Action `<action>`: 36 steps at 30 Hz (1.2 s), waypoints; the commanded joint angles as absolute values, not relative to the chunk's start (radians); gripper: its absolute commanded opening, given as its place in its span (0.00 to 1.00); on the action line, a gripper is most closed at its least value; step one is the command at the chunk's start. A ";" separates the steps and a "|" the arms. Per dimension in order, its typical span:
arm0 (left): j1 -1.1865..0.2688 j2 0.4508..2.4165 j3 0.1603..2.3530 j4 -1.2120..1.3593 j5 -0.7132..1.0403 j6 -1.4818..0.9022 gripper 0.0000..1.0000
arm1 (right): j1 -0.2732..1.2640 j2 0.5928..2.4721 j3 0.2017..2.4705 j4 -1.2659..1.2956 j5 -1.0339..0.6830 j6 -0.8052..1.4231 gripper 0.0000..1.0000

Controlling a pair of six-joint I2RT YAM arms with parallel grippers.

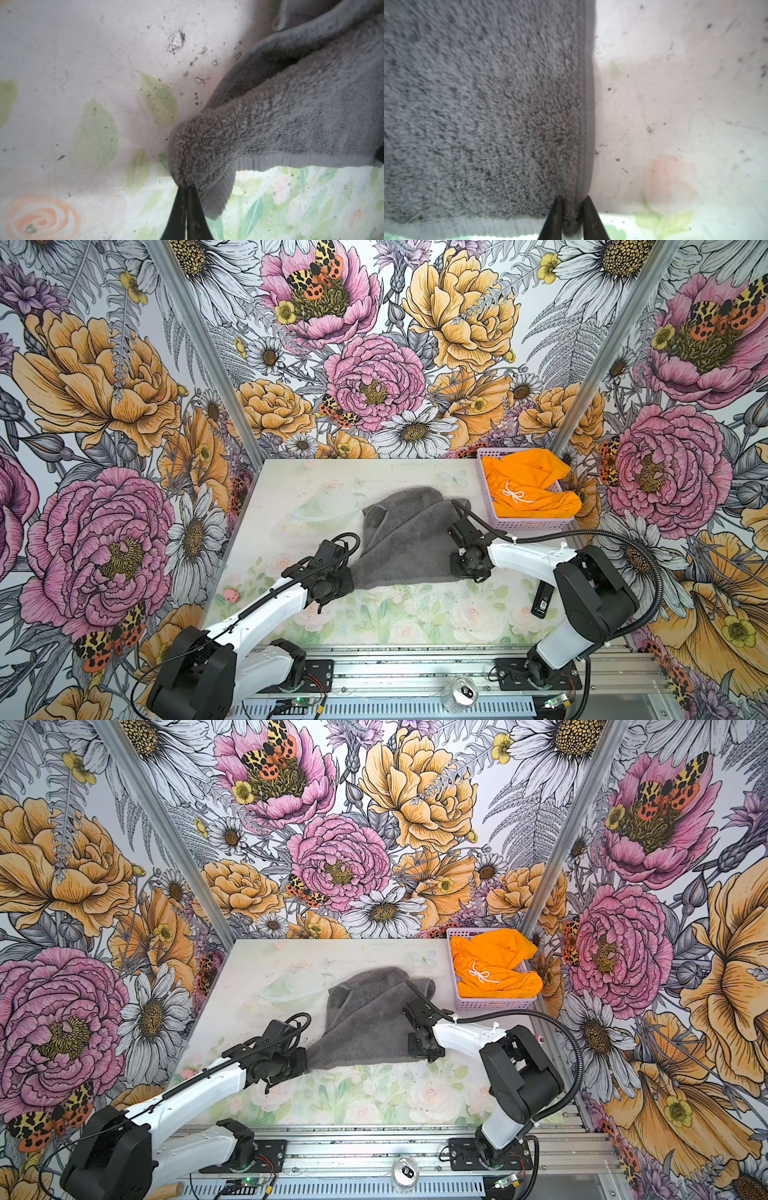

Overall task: Fold and stack the mixed laundry pile
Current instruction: 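Raise both grippers high, lifting the grey towel by two corners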

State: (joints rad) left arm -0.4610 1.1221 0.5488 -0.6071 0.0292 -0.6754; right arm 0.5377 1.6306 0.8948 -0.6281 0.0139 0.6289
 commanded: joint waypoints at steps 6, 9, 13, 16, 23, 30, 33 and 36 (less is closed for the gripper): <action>-0.468 1.107 0.554 -0.587 0.020 -0.681 0.00 | 0.543 1.572 0.861 -0.631 0.018 0.636 0.00; -0.466 1.077 0.596 -0.609 0.017 -0.677 0.00 | 0.536 1.485 0.904 -0.686 0.035 0.629 0.00; -0.449 1.015 0.724 -0.653 -0.012 -0.639 0.00 | 0.511 1.356 1.038 -0.776 0.063 0.595 0.00; -0.417 0.994 0.860 -0.675 -0.037 -0.577 0.00 | 0.473 1.293 1.184 -0.829 0.079 0.549 0.00; -0.374 1.065 1.267 -0.691 -0.098 -0.414 0.00 | 0.386 1.301 1.613 -0.879 0.098 0.431 0.00; -0.379 1.154 1.694 -0.689 -0.180 -0.252 0.00 | 0.373 1.387 2.026 -0.888 0.123 0.345 0.00; -0.389 1.194 1.854 -0.673 -0.202 -0.178 0.00 | 0.373 1.437 2.199 -0.888 0.123 0.312 0.00; -0.403 1.214 1.962 -0.632 -0.202 -0.119 0.00 | 0.374 1.493 2.379 -0.887 0.111 0.285 0.00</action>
State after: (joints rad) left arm -0.3985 1.2064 1.8870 -0.6754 -0.1356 -0.2260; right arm 0.3805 1.4582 2.2498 -0.8883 0.0803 0.3397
